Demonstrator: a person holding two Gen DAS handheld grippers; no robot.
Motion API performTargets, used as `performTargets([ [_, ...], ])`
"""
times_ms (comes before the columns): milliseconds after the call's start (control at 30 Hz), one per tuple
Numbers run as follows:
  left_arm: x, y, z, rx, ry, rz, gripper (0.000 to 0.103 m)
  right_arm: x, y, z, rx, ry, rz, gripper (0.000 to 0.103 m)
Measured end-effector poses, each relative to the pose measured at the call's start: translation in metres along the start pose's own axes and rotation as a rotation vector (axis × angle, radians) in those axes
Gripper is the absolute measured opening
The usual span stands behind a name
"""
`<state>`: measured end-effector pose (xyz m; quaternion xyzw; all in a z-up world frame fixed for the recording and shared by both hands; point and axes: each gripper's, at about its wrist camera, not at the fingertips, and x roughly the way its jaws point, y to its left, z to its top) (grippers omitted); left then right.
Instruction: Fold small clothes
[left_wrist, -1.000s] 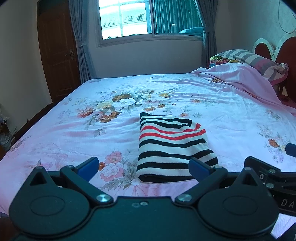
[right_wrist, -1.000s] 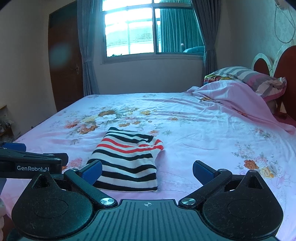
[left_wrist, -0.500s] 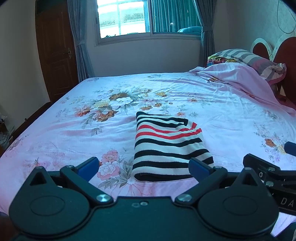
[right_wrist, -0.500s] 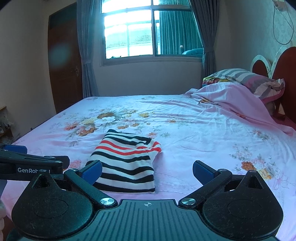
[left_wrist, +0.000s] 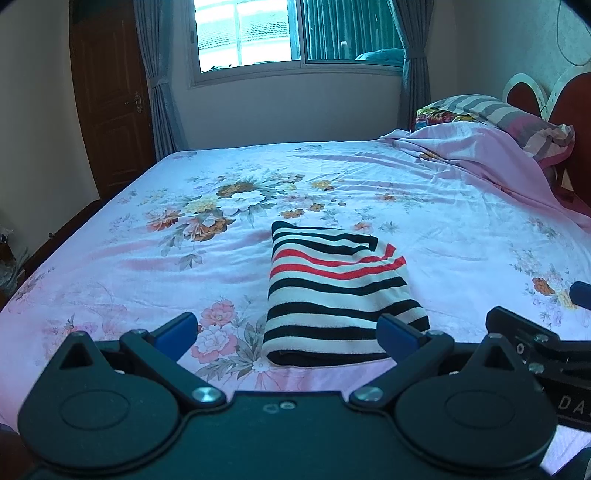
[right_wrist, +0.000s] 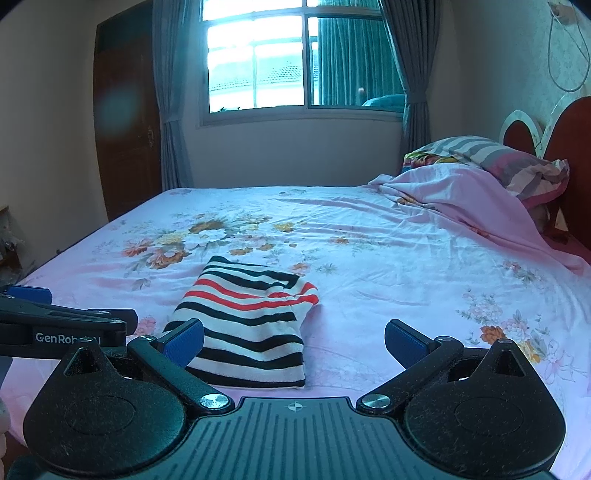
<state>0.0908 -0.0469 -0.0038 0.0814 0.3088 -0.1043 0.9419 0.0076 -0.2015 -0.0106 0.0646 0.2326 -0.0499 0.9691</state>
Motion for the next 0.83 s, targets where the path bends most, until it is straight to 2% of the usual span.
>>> performTargets([
  [533,0.01,0.002,0.002,0.002,0.007,-0.013,0.101,0.01,-0.003,0.0,0.006,0.009,0.013,0.103],
  [600,0.014,0.002,0.003,0.007,-0.003,-0.03,0.1,0.012,-0.003,0.002,0.01,0.01,0.015,0.103],
  [667,0.014,0.005,0.004,-0.009,-0.029,-0.052,0.094,0.013,-0.004,0.003,0.011,0.007,0.015,0.103],
  [733,0.021,0.008,0.008,-0.034,0.0,-0.067,0.092,0.015,-0.005,0.005,0.011,0.003,0.011,0.103],
  [800,0.026,0.011,0.01,-0.053,0.014,-0.066,0.093,0.018,-0.007,0.006,0.018,0.009,0.007,0.103],
  [833,0.029,0.011,0.011,-0.054,0.015,-0.055,0.099,0.02,-0.009,0.006,0.02,0.013,0.008,0.103],
])
